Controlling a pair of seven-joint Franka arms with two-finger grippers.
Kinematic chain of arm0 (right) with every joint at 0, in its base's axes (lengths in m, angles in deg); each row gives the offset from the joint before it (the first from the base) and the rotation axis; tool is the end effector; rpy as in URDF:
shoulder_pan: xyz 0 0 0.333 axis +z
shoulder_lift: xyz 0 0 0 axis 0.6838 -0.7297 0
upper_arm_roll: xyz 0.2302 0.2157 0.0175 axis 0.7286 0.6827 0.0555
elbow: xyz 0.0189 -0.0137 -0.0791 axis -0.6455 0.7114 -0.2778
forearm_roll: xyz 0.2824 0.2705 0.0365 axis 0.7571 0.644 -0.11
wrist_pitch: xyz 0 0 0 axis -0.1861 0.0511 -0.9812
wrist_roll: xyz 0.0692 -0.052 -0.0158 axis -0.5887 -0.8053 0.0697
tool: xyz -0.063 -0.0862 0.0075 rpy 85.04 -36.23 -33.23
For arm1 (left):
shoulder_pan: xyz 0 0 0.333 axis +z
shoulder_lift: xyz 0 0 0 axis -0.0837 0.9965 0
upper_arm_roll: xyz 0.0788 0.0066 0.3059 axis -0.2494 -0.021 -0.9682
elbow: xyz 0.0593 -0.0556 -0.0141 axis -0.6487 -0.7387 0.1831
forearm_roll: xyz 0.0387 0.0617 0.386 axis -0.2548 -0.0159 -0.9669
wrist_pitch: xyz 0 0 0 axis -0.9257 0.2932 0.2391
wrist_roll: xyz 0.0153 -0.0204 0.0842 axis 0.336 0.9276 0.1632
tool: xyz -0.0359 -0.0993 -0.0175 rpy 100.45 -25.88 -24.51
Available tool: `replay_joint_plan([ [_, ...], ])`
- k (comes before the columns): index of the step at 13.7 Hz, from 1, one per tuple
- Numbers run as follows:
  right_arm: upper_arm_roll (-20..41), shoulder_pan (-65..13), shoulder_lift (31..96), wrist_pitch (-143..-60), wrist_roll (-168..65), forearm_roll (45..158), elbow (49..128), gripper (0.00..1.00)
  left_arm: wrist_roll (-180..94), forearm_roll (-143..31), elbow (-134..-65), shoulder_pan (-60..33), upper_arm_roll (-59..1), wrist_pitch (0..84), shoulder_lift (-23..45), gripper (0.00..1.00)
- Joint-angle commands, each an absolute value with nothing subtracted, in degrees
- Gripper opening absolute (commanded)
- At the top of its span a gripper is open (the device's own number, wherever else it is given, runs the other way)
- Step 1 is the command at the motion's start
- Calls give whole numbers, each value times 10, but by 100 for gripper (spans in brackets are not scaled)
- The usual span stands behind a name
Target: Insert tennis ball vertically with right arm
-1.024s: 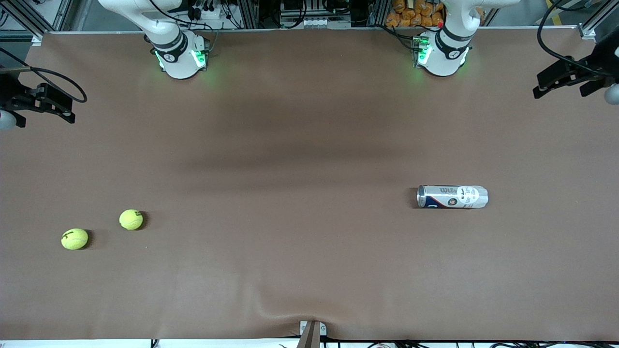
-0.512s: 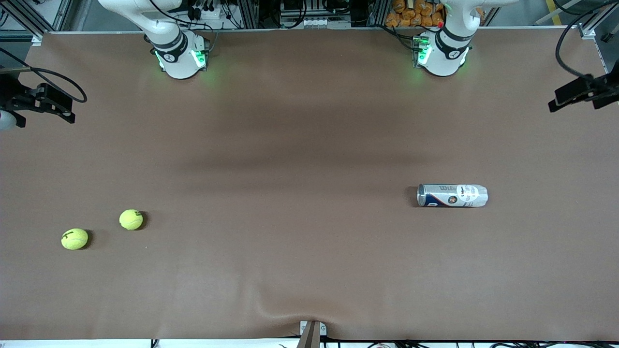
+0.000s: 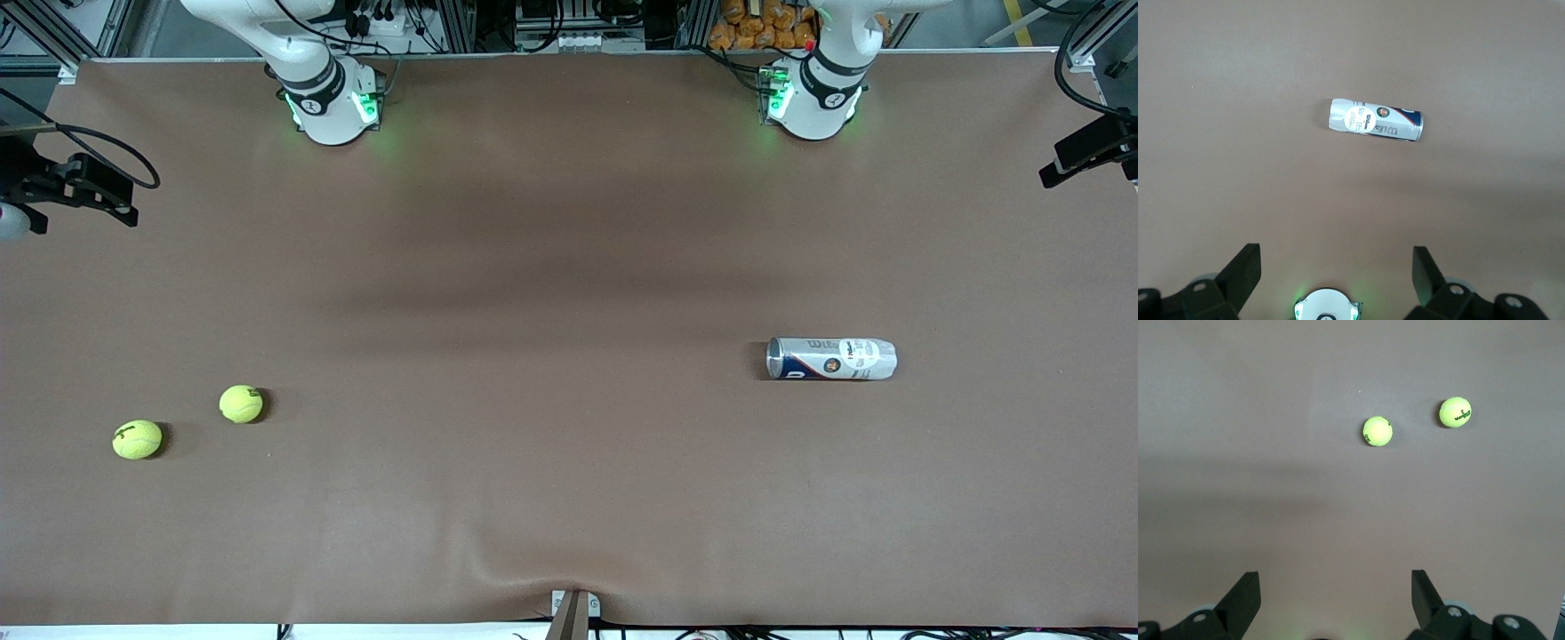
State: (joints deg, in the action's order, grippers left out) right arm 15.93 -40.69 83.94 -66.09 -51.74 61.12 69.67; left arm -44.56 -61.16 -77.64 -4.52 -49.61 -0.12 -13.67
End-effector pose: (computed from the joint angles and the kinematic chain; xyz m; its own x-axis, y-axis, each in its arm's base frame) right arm 0.5507 0.0141 0.6658 0.9920 0.1151 -0.0528 0.1180 -0.9914 0.0558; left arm 0.5281 0.0186 0.6899 0.9896 0.1236 -0.0739 0.1277 -0.9904 0.0532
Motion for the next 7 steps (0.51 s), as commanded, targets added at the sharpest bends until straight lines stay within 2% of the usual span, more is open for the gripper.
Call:
replay_joint_plan([
  [1, 160, -409, 848, -654, -523, 603, 706, 100, -451, -605, -778, -49, -494, -4, -122, 100],
  [7, 157, -414, 836, -690, -522, 600, 709, 100, -451, -613, -781, -94, -484, -4, -65, 100],
])
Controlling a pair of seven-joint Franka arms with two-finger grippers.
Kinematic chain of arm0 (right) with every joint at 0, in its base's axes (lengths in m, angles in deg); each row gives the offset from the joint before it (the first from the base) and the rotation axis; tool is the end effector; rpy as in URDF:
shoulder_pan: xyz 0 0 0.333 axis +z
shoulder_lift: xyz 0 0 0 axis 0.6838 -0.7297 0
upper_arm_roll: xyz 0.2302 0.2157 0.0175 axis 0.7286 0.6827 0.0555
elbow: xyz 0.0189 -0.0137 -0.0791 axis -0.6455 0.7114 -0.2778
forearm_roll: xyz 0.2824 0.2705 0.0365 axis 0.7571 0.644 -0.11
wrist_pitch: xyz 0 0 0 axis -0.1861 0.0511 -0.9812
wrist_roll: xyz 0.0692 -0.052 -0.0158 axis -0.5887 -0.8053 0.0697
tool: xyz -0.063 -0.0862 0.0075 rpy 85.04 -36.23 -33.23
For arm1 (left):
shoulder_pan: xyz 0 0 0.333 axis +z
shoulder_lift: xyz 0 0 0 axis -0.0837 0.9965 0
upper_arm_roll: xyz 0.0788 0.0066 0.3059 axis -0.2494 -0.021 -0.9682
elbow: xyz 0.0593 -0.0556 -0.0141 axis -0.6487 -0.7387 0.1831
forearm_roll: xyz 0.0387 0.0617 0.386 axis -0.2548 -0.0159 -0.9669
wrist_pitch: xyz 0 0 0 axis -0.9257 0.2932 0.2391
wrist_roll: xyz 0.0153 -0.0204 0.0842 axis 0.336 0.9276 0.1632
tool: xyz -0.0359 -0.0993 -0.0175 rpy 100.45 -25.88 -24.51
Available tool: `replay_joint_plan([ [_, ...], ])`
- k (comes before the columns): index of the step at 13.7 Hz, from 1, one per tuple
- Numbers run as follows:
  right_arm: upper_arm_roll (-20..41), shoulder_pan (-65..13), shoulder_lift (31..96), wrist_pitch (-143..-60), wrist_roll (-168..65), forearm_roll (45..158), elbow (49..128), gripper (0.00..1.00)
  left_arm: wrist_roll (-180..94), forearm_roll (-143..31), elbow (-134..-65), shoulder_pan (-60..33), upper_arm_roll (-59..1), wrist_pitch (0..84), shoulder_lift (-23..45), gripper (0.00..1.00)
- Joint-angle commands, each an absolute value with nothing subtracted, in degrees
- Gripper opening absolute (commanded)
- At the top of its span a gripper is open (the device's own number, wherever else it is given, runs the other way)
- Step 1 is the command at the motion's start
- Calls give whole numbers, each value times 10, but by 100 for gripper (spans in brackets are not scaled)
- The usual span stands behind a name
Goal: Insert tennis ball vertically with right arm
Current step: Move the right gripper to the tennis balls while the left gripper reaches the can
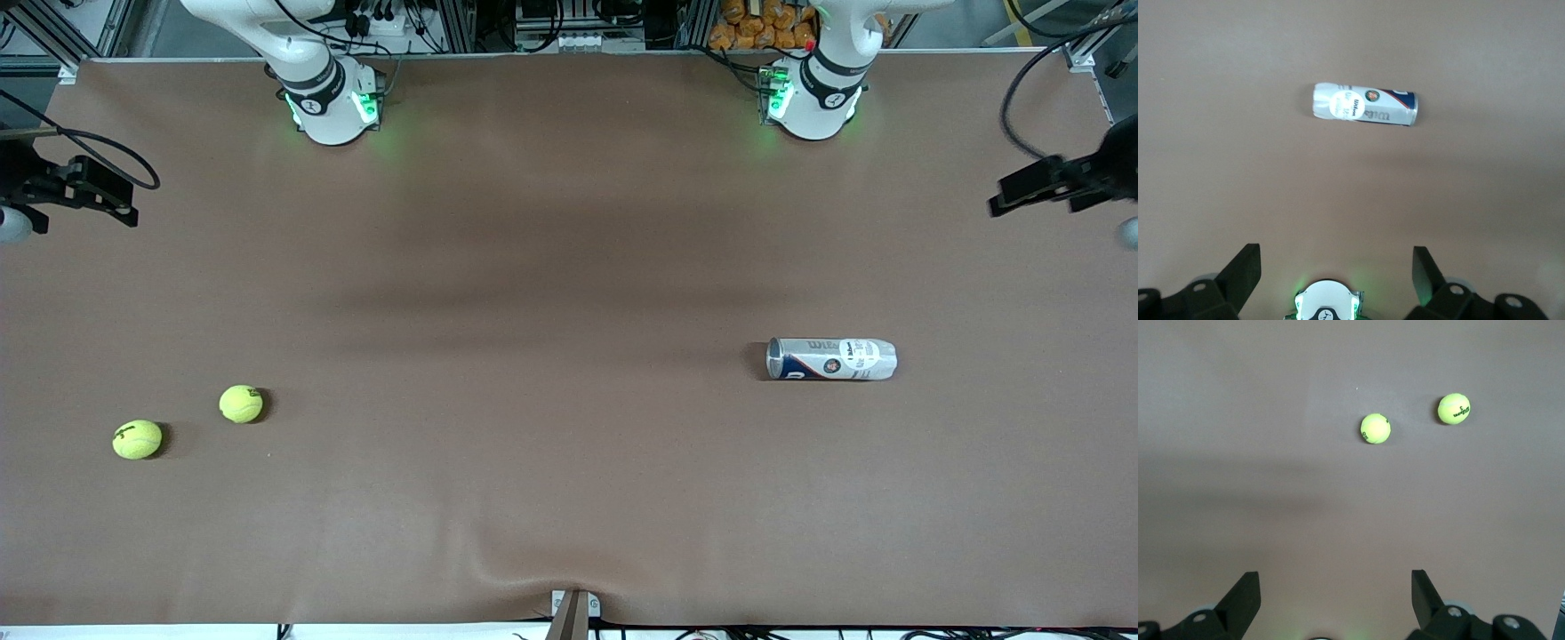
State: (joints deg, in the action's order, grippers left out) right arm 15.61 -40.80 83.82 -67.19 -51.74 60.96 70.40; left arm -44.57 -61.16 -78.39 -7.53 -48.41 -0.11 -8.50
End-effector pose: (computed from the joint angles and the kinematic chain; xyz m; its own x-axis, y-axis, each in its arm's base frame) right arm 0.5538 0.0099 0.6605 0.9929 0.1083 -0.0487 0.1111 -0.9920 0.0594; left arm 0.5580 -0.0216 0.6351 0.9831 0.0511 -0.1757 0.0595 -0.9973 0.0431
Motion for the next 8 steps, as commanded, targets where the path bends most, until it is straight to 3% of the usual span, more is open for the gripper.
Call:
replay_joint_plan([
  [1, 157, -422, 829, -707, -522, 600, 709, 100, -451, -616, -781, -106, -485, -4, -53, 100],
  [5, 158, -448, 803, -746, -518, 609, 712, 100, -500, -636, -782, -131, -483, -4, -17, 100],
  [8, 159, -441, 802, -791, -519, 609, 758, 100, -531, -642, -782, -142, -481, -4, 7, 100],
])
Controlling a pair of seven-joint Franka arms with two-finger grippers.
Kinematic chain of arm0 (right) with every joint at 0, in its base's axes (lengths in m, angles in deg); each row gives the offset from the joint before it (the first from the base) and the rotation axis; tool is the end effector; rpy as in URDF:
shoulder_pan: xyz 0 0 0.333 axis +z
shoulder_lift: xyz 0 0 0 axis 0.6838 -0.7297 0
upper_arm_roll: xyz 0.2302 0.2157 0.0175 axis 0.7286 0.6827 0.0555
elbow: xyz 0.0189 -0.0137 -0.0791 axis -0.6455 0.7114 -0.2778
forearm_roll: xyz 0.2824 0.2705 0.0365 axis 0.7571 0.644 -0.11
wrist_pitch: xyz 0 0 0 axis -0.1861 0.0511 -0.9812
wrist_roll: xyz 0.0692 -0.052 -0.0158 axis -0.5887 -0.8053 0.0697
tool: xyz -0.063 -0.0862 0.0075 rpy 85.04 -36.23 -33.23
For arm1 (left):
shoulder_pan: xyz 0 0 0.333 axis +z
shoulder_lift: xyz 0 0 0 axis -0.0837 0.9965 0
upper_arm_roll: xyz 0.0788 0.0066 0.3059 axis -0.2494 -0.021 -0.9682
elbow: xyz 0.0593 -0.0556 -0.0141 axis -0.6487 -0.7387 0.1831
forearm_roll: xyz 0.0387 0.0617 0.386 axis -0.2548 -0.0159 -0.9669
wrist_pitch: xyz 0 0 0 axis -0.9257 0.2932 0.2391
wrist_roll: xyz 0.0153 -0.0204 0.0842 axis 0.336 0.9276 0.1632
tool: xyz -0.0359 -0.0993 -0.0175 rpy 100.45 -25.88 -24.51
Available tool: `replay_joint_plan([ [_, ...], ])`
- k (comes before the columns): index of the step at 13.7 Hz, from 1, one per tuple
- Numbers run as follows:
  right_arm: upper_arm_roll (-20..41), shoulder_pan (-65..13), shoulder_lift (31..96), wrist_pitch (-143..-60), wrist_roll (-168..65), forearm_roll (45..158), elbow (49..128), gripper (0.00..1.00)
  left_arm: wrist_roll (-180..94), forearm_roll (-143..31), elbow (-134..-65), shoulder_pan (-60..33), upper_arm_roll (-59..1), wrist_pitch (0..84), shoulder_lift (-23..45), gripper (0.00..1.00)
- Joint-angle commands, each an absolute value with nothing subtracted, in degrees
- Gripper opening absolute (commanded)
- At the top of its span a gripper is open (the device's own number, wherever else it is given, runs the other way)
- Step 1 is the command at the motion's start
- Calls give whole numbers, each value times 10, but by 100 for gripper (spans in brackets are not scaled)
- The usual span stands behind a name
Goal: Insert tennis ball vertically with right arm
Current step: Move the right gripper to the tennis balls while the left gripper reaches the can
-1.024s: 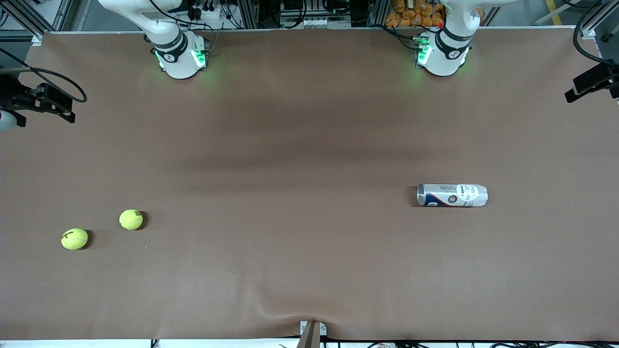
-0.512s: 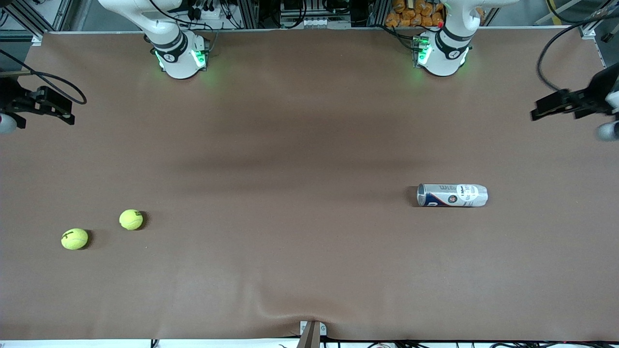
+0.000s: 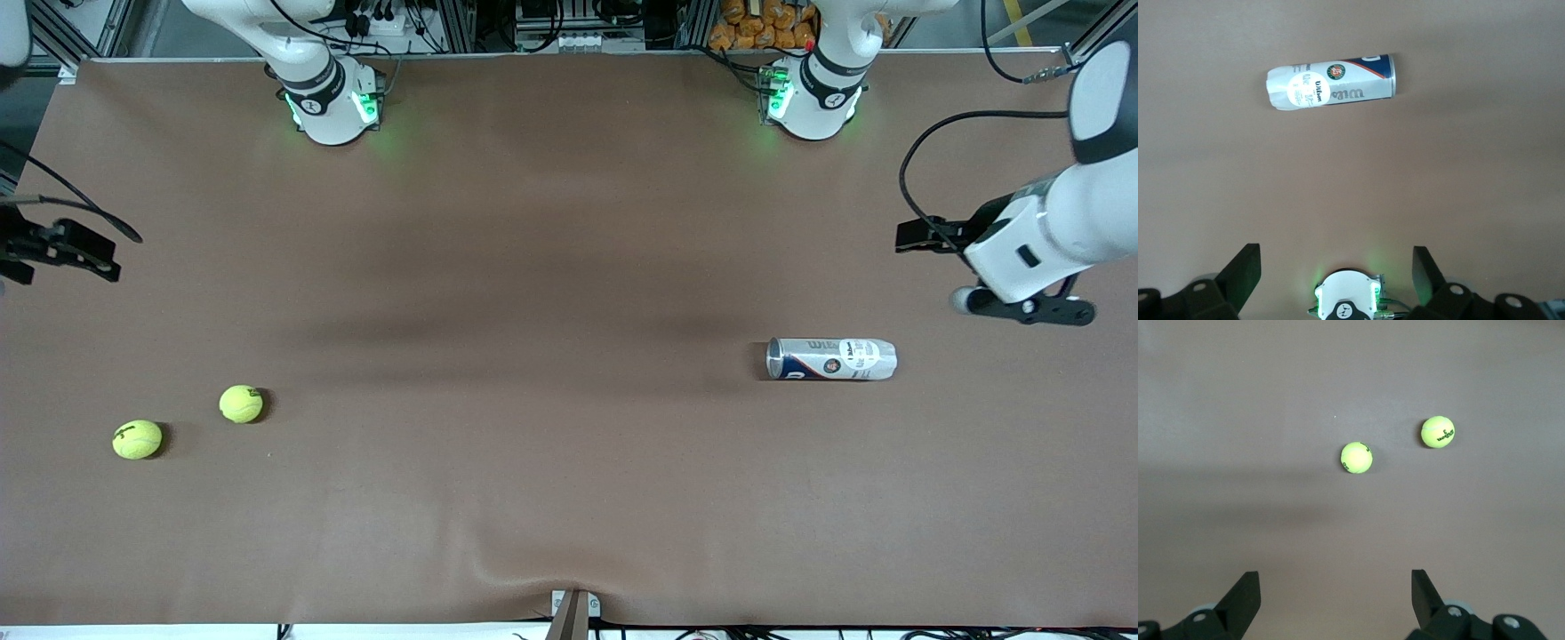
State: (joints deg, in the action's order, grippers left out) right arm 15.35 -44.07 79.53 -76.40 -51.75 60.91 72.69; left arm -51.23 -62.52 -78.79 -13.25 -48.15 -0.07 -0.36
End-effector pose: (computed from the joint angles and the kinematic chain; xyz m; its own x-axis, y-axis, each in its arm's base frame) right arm 0.5935 -0.0243 0.6127 0.9983 0.0574 -0.0035 0.0575 -0.9962 0.0659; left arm 0.5895 -0.0818 0.5498 0.9365 -0.1557 -0.3142 -0.1504 -0.9878 0.0411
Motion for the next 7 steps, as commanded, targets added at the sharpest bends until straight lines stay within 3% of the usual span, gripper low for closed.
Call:
replay_joint_plan([
  [1, 159, -444, 801, -806, -521, 609, 774, 100, -531, -655, -783, -154, -481, -4, 10, 100],
  [7, 159, -444, 794, -1041, -523, 609, 959, 100, -603, -714, -781, -173, -480, 3, 65, 100],
])
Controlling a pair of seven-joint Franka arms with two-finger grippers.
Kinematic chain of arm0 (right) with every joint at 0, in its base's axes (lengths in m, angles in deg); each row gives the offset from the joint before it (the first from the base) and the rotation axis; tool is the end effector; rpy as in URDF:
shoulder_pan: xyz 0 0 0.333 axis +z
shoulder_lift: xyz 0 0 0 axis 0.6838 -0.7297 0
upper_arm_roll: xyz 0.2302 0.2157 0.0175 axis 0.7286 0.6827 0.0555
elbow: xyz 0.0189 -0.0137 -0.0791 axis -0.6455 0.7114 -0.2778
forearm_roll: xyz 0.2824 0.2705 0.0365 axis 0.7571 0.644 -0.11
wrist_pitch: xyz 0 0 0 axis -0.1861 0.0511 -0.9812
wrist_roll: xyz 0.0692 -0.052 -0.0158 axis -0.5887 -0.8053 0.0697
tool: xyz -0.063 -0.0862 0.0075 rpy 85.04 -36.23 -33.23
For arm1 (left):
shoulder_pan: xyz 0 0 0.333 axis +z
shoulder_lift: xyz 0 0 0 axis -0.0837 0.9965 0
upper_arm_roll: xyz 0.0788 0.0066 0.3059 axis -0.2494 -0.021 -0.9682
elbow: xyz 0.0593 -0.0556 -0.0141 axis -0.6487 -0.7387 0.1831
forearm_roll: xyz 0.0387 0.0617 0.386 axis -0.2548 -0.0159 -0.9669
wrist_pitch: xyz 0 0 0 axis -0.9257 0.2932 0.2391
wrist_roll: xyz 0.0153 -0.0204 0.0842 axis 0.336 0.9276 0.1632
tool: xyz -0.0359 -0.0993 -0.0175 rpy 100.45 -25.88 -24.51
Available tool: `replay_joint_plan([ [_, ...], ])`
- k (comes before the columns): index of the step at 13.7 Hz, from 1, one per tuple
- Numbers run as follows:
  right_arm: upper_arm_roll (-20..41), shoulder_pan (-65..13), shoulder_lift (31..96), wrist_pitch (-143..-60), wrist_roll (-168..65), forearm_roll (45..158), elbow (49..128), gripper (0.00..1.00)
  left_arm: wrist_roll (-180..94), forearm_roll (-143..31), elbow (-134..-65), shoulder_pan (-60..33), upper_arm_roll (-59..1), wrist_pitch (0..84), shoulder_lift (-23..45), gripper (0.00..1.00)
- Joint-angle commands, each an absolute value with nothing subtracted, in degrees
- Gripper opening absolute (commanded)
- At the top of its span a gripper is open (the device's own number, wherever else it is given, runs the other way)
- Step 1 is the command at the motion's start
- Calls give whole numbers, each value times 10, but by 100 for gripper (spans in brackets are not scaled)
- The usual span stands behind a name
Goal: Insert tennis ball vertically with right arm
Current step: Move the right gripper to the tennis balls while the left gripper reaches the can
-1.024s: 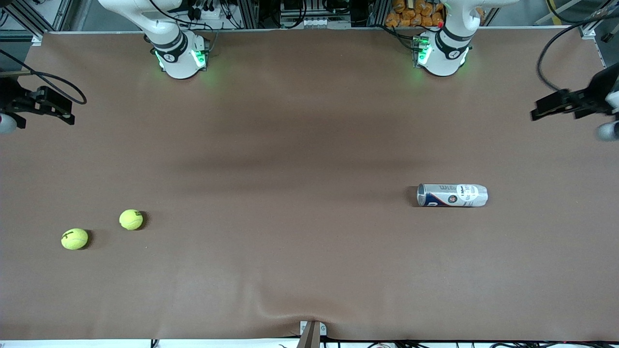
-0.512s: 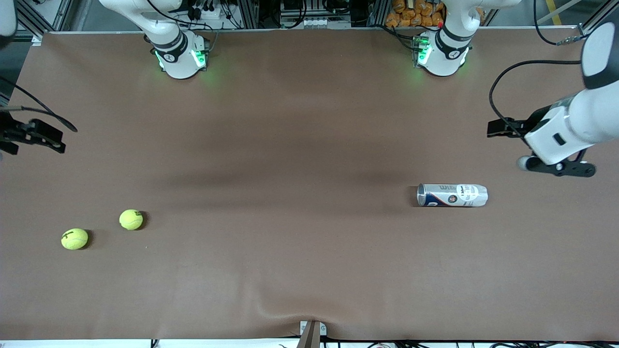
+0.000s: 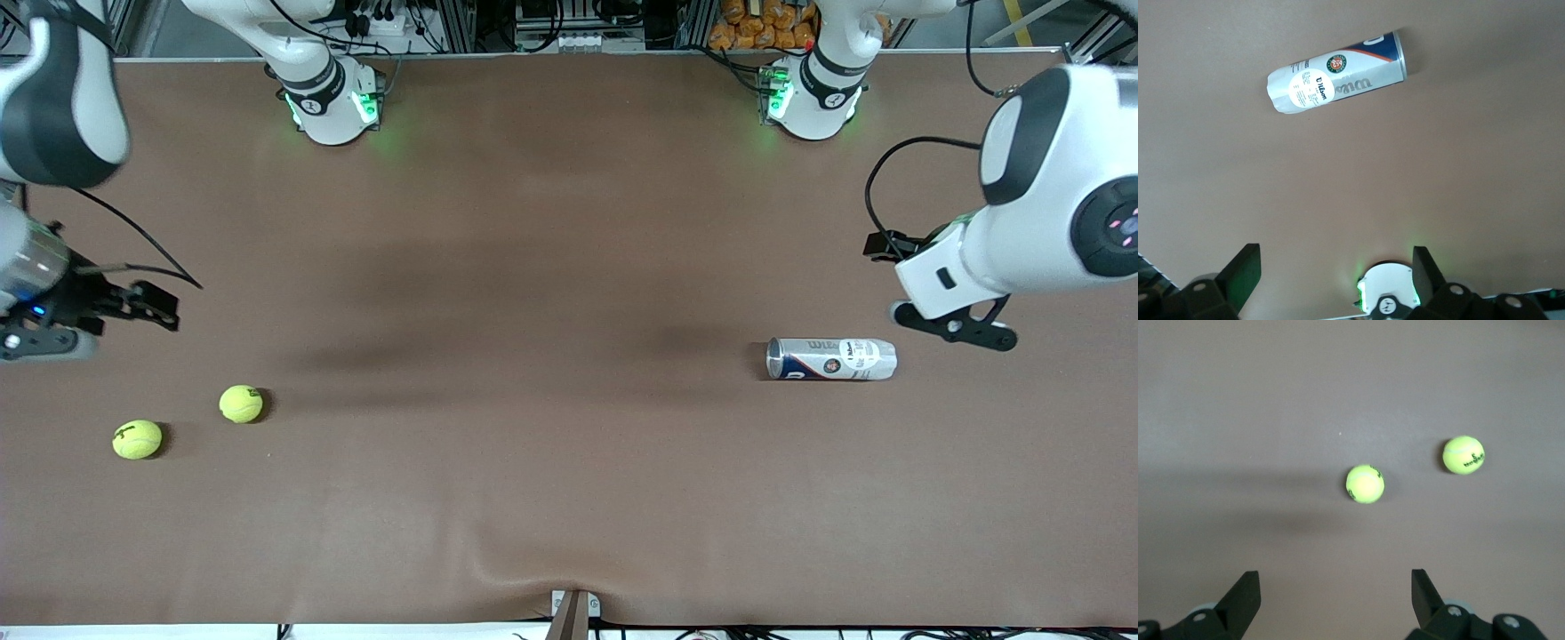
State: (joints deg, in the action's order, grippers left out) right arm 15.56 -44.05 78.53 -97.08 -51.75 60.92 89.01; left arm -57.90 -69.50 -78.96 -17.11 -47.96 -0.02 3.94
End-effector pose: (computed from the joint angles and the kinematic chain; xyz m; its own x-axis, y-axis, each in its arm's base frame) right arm 0.6125 -0.0202 0.4978 0.9950 0.0841 0.0544 0.0803 -0.9945 0.0677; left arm 0.5994 -0.1111 0.5038 0.8696 -0.2962 -0.3951 -0.3355 -0.9415 -0.0325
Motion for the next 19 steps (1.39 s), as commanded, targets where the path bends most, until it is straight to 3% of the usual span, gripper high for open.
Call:
replay_joint_plan([
  [1, 159, -443, 787, -1091, -524, 608, 992, 100, -611, -715, -781, -180, -480, 5, 75, 100],
  [6, 158, -477, 701, -1221, -588, 605, 1022, 100, -646, -758, -781, -203, -480, 17, 112, 100],
  [12, 160, -503, 587, -1389, -602, 609, 1034, 100, -832, -775, -782, -197, -480, 88, 162, 100],
  [19, 162, -505, 532, -1463, -600, 612, 1031, 100, -866, -777, -783, -226, -482, 144, 215, 100],
])
